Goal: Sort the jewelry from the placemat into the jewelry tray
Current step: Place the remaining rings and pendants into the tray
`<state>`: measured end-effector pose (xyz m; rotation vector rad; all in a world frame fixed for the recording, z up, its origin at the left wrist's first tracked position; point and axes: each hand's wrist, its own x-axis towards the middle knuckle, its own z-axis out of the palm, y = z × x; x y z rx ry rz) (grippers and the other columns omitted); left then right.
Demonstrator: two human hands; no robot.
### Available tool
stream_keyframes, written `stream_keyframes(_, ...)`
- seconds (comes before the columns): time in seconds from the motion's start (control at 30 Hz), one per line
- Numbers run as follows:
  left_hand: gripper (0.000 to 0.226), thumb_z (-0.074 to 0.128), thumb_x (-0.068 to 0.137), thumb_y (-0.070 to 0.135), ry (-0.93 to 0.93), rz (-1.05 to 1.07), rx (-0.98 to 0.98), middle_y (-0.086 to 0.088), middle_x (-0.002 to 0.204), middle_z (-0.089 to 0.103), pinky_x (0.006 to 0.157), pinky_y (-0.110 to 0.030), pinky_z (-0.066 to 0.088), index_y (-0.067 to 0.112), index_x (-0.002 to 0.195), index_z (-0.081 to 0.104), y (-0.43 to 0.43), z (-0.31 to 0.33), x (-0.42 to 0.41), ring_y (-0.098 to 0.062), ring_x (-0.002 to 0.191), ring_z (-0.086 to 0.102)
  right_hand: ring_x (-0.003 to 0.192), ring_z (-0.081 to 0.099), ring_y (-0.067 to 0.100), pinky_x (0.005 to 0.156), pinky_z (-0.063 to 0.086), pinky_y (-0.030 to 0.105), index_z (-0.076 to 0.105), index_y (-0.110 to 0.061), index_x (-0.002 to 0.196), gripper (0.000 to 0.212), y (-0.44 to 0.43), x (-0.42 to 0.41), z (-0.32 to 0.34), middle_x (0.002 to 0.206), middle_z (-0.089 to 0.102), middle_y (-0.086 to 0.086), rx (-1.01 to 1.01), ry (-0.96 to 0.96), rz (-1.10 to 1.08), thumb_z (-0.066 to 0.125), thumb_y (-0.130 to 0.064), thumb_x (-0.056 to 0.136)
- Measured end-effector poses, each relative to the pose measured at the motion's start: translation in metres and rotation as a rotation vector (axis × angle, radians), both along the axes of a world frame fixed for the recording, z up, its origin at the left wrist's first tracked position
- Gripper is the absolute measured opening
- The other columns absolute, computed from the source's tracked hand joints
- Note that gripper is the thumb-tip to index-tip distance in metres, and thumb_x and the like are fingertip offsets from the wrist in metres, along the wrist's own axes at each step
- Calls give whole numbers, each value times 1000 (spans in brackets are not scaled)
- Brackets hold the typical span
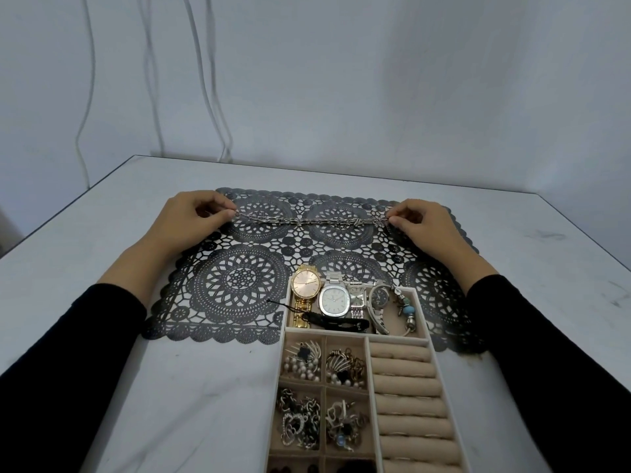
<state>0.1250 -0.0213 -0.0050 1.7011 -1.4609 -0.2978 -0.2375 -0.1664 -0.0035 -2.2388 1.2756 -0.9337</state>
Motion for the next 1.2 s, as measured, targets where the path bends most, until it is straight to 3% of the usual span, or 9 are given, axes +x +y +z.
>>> stream_keyframes(0.1, 9, 73, 86, 20, -13, -3, 5, 3, 86, 72, 76, -23, 48, 29, 88, 72, 0, 0, 0, -14, 81, 65, 89, 63, 10, 80, 45, 17, 74, -17, 94, 11, 1, 0, 3, 94, 72, -4, 28, 17, 2, 69, -21, 86)
stream_keyframes(0.2, 8, 73, 86, 21, -4, 0, 8, 4, 87, 72, 79, -26, 50, 28, 89, 73, 0, 1, 0, -14, 82, 65, 88, 64, 5, 80, 47, 20, 75, -22, 93, 15, 4, 3, 4, 91, 72, -10, 44, 26, 27, 68, -34, 86)
stream_keyframes(0.4, 13, 73, 86, 21, -3, -2, 9, 10, 85, 71, 77, -26, 48, 33, 83, 70, 0, 0, 0, -9, 79, 63, 77, 53, 1, 64, 36, 5, 74, -19, 101, 19, 9, 15, 4, 94, 67, -4, -11, 109, 30, 71, -27, 84)
stream_keyframes(0.67, 10, 73, 86, 20, -5, -2, -2, 6, 85, 72, 77, -26, 48, 30, 84, 71, 1, 0, -2, -10, 78, 63, 80, 59, 13, 60, 39, 3, 74, -15, 95, 12, 10, 16, 4, 89, 70, 3, 46, 51, -18, 72, -18, 84)
stream_keyframes(0.8, 8, 72, 87, 18, 5, -17, -9, 3, 83, 73, 73, -18, 48, 25, 88, 72, 4, 3, -4, -5, 74, 65, 77, 59, 8, 63, 38, -2, 74, -20, 89, 8, 13, 13, 4, 82, 69, -2, 42, -15, -47, 75, -17, 81)
stream_keyframes(0.9, 6, 71, 88, 15, 18, -26, -24, 0, 80, 74, 67, -4, 45, 19, 91, 73, 7, 6, -8, 4, 69, 64, 71, 62, 1, 66, 45, 2, 74, -23, 87, 12, 20, 9, 6, 81, 70, -5, 76, -111, -57, 76, -14, 80)
stream_keyframes(1.0, 7, 71, 88, 15, 77, -39, -37, 2, 74, 74, 68, -5, 46, 22, 89, 72, 13, 8, -14, 2, 69, 67, 69, 64, -7, 67, 46, 2, 76, -17, 90, 13, 29, 3, 9, 84, 73, -3, 112, -211, -53, 76, -11, 79)
stream_keyframes(1.1, 7, 71, 88, 14, 128, -51, -55, 5, 74, 74, 71, -9, 48, 21, 89, 72, 19, 11, -22, -9, 73, 72, 87, 67, 4, 87, 52, 21, 78, -19, 90, 14, 37, -4, 12, 90, 74, -7, 130, -281, -74, 78, -16, 77)
stream_keyframes(1.2, 5, 70, 89, 13, 175, -74, -73, 5, 75, 75, 64, -10, 48, 15, 93, 72, 26, 15, -31, -19, 75, 74, 89, 68, 10, 87, 54, 28, 77, -22, 89, 13, 49, -13, 18, 87, 74, -7, 154, -326, -78, 78, -19, 77)
